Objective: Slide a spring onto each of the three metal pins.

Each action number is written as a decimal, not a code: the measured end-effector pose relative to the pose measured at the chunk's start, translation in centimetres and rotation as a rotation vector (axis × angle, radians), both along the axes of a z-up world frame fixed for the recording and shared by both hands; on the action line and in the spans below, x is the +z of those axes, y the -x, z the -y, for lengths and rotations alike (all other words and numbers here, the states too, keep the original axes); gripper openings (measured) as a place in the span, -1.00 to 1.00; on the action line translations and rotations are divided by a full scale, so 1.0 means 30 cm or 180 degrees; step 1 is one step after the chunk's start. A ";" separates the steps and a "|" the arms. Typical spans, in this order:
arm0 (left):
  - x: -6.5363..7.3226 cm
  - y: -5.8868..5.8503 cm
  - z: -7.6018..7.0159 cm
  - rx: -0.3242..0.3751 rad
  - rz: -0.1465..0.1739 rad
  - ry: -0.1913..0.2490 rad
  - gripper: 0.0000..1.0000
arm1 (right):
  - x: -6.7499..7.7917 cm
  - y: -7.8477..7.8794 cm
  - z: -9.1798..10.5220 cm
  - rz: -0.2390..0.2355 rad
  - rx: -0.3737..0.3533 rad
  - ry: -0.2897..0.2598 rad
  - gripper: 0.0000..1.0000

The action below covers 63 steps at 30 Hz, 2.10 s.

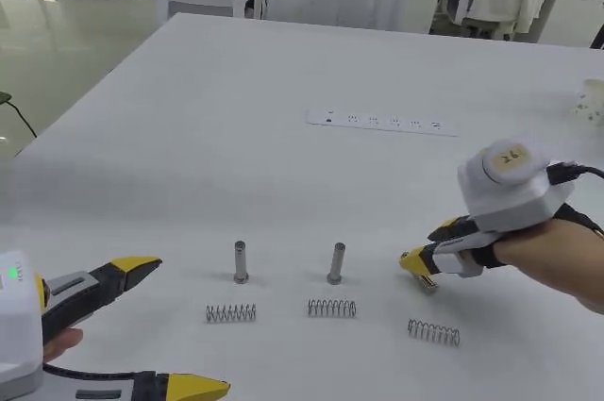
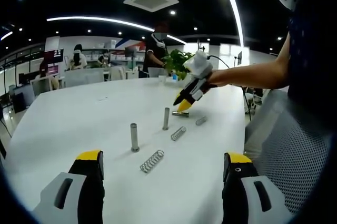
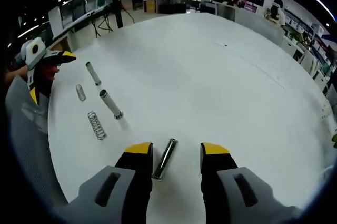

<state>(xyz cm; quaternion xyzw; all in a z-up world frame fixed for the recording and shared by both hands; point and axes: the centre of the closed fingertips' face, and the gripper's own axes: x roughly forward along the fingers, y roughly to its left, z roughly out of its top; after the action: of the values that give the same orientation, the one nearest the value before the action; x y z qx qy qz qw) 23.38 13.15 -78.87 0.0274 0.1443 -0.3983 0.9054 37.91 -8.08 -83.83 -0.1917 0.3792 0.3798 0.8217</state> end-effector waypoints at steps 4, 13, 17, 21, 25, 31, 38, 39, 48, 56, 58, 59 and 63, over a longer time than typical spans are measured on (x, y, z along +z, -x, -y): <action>-0.001 0.000 0.001 0.0001 -0.0002 0.0002 0.82 | -0.012 0.002 -0.003 -0.0054 -0.0017 0.0010 -0.37; -0.003 0.002 0.004 -0.0004 -0.0004 0.0004 0.82 | -0.030 0.006 -0.019 -0.0125 -0.0057 0.0040 -0.51; -0.005 0.002 0.003 -0.0001 -0.0010 0.0003 0.82 | -0.039 0.006 -0.026 -0.0174 -0.0064 0.0059 -0.60; -0.003 0.000 0.003 -0.0001 -0.0007 0.0009 0.82 | -0.044 0.009 -0.036 -0.0198 -0.0075 0.0090 -0.65; -0.001 -0.001 0.003 0.0000 -0.0002 0.0012 0.82 | -0.052 0.007 -0.041 -0.0234 -0.0089 0.0111 -0.70; -0.003 0.001 -0.002 0.0001 -0.0009 0.0012 0.82 | -0.057 0.005 -0.043 -0.0253 -0.0123 0.0148 -0.75; 0.000 -0.001 -0.007 0.0008 -0.0004 0.0013 0.82 | -0.064 0.001 -0.040 -0.0296 -0.0165 0.0176 -0.83; 0.001 -0.001 -0.007 0.0008 -0.0004 0.0015 0.82 | -0.064 -0.001 -0.040 -0.0296 -0.0172 0.0181 -0.83; 0.000 0.000 -0.002 -0.0001 -0.0005 0.0016 0.81 | -0.059 -0.003 -0.042 -0.0283 -0.0211 0.0174 -0.86; -0.002 0.001 -0.005 0.0006 -0.0004 0.0022 0.81 | -0.018 -0.011 -0.041 -0.0200 -0.0239 0.0082 -0.97; 0.000 0.000 -0.004 0.0005 -0.0001 0.0023 0.81 | -0.013 -0.010 -0.037 -0.0226 -0.0244 0.0082 -1.00; 0.001 0.000 -0.004 0.0004 0.0000 0.0024 0.81 | -0.015 -0.010 -0.038 -0.0219 -0.0239 0.0089 -1.00; 0.004 0.001 0.002 -0.0009 0.0010 0.0028 0.81 | -0.028 0.003 -0.056 -0.0246 -0.0175 0.0088 -0.96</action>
<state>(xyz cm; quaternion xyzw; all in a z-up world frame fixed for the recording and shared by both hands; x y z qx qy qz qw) 23.35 13.09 -78.76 0.0242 0.1411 -0.4002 0.9052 37.83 -6.42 -84.66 -0.1777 0.4210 0.3590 0.8138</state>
